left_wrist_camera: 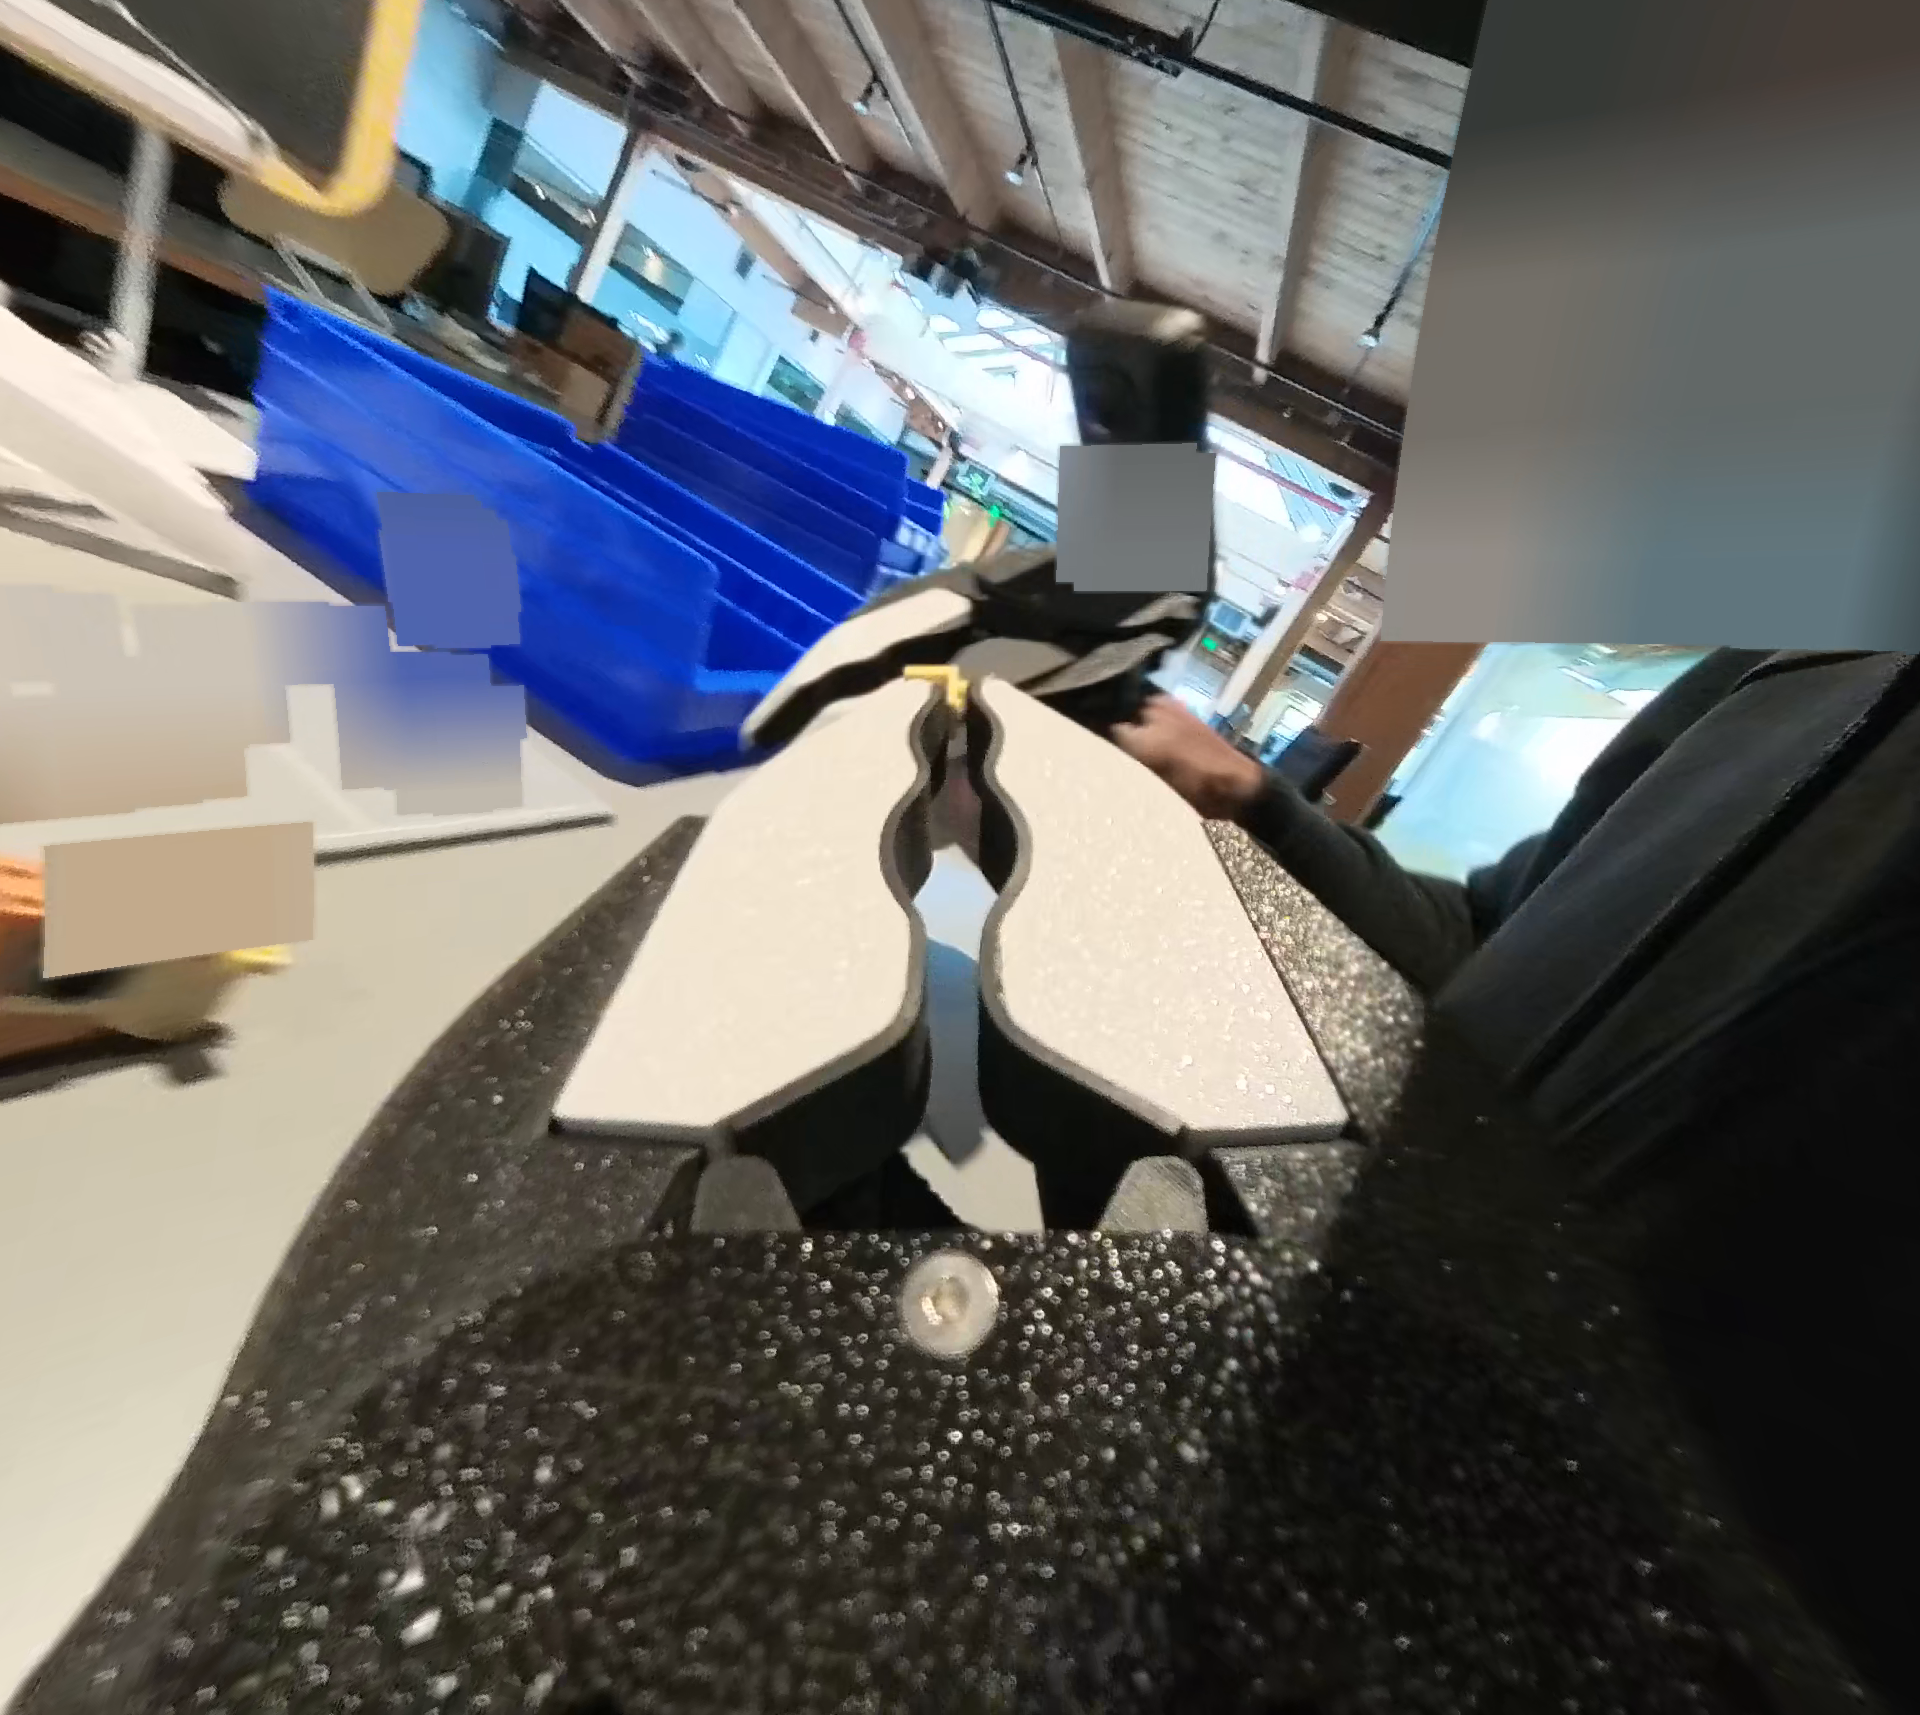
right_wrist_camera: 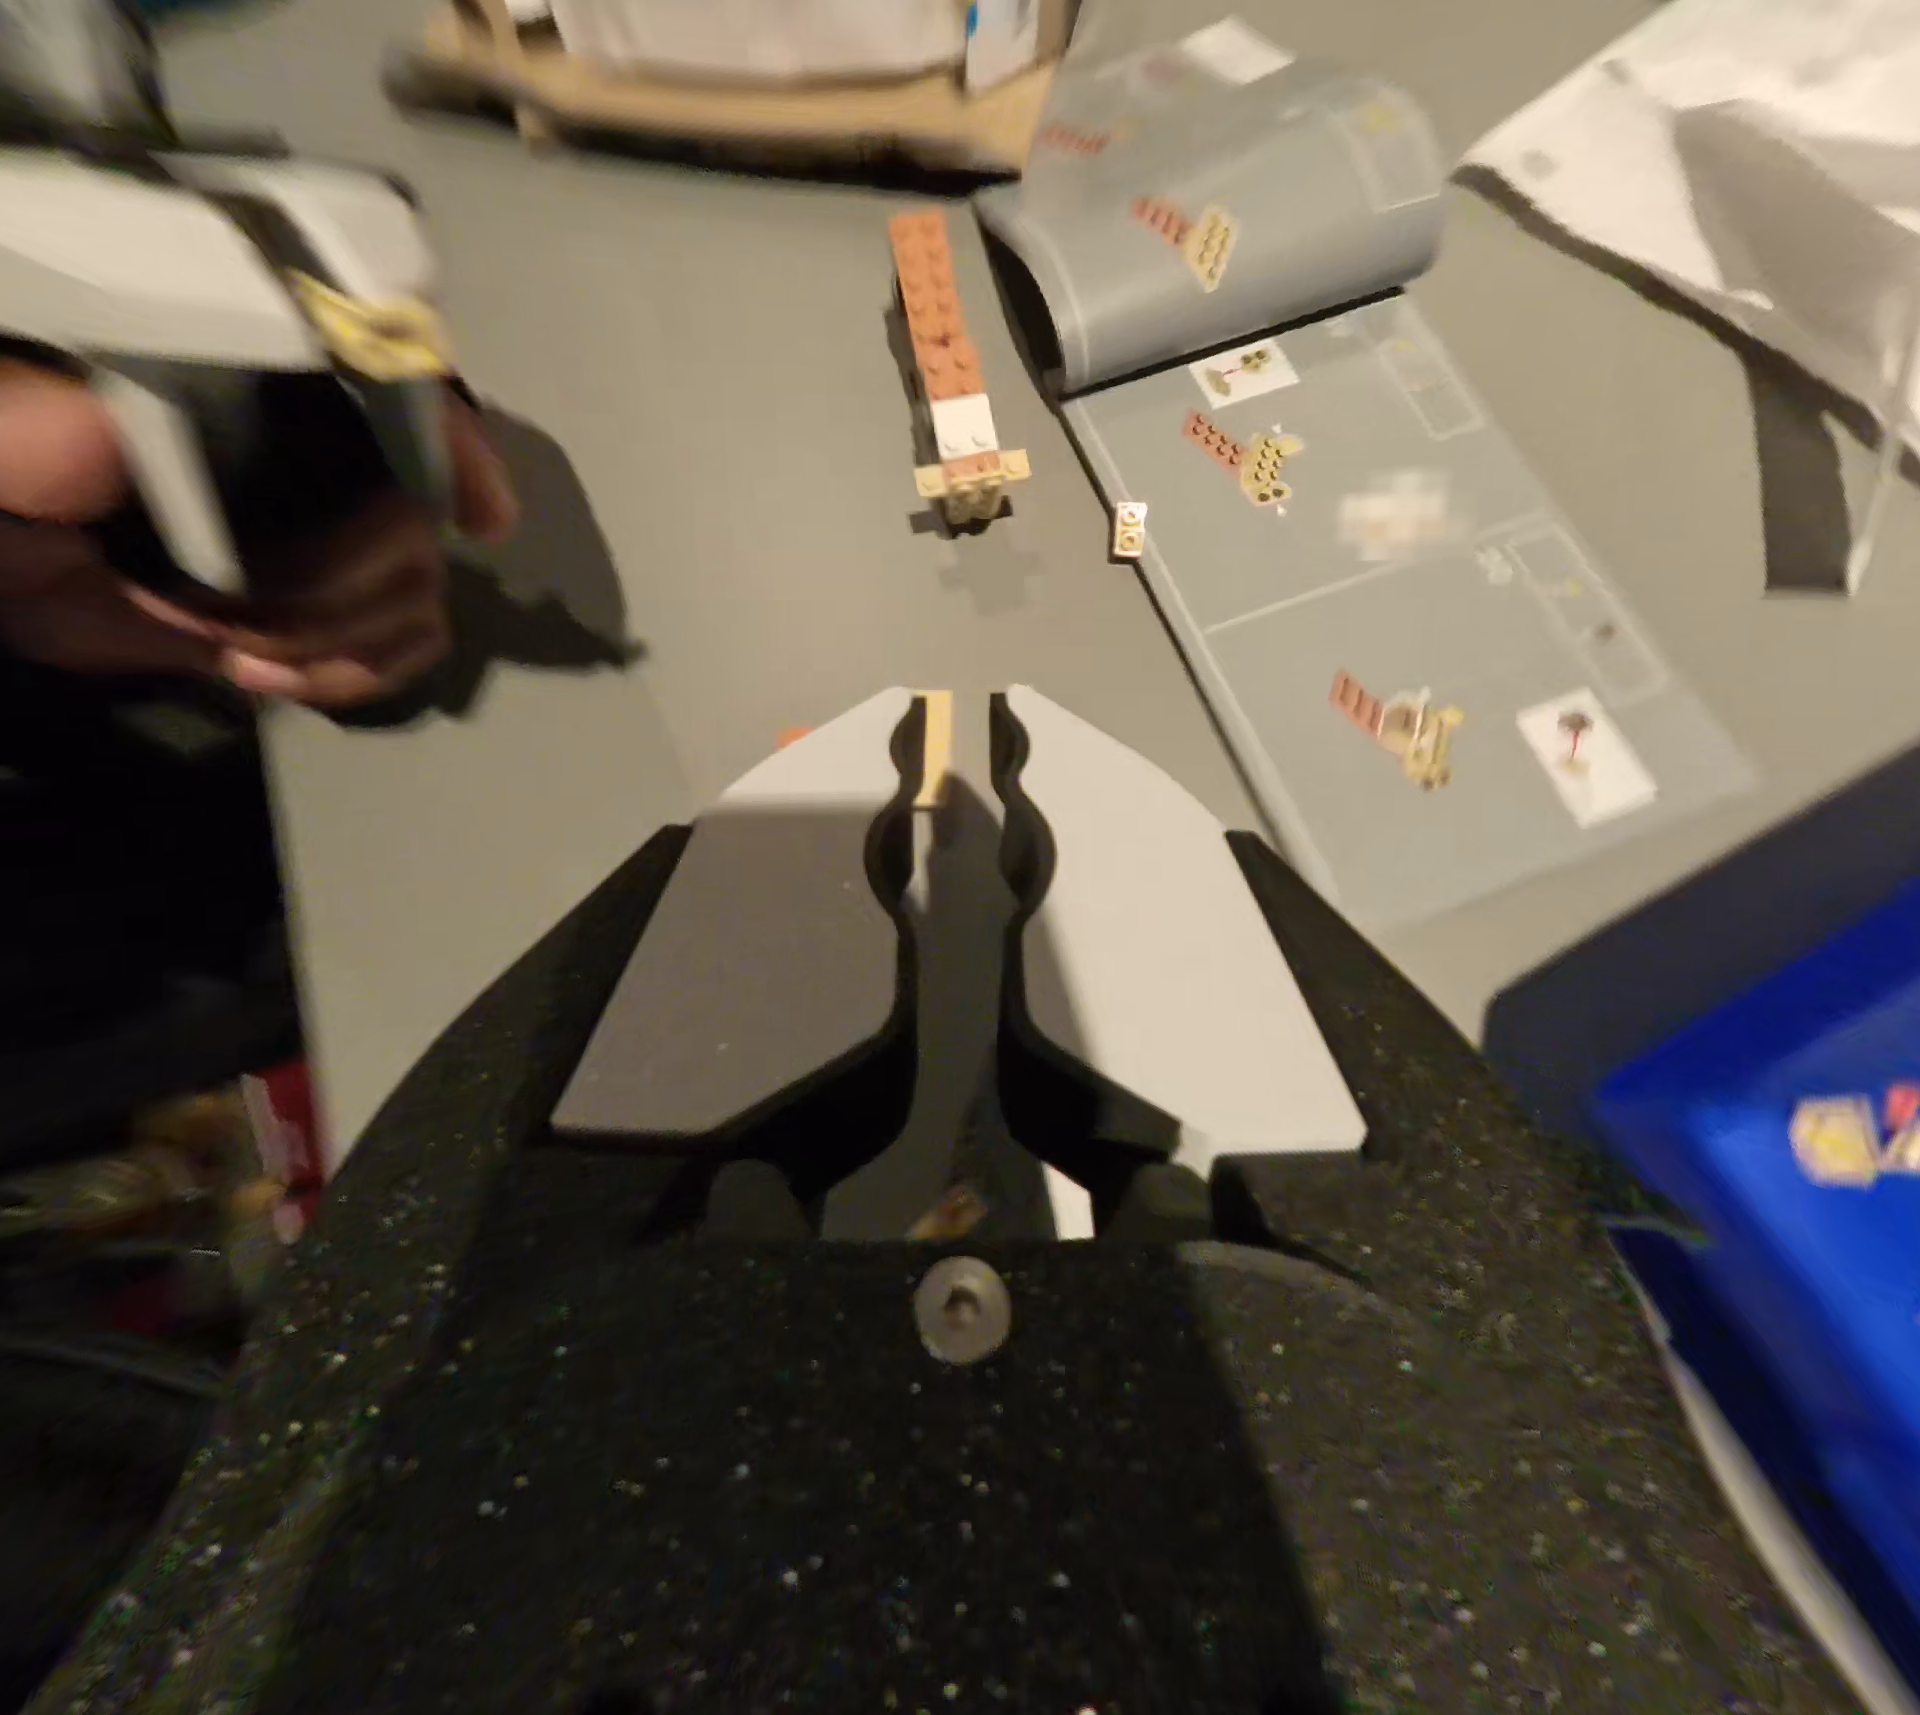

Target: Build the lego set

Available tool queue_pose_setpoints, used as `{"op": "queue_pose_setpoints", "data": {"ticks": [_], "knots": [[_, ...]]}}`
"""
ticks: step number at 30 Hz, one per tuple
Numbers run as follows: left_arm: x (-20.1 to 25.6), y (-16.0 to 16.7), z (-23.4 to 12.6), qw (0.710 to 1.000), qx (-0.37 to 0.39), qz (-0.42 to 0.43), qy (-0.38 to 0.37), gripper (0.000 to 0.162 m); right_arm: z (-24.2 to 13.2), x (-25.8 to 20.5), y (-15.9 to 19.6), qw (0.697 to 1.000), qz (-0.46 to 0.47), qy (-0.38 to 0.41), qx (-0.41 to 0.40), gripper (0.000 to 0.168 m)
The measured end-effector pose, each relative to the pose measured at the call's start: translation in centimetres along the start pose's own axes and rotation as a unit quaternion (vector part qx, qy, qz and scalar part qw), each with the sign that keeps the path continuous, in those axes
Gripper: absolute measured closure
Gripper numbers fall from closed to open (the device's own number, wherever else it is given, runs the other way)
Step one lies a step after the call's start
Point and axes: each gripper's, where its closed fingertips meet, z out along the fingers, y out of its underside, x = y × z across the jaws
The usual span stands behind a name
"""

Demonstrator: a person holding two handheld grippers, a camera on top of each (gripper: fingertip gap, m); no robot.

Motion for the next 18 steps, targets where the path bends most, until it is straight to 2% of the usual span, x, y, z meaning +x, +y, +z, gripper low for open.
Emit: {"op": "queue_pose_setpoints", "data": {"ticks": [10,18], "knots": [[-1.7,-1.5,-1.3,0.999,0.008,0.032,-0.015,0.160,8.8,4.2,-0.3,0.993,-0.051,0.008,-0.106,0.149],[-2.1,-2.2,-1.9,1.000,0.015,0.027,0.000,0.160,11.4,5.0,0.9,0.985,-0.074,0.040,-0.152,0.150]]}}
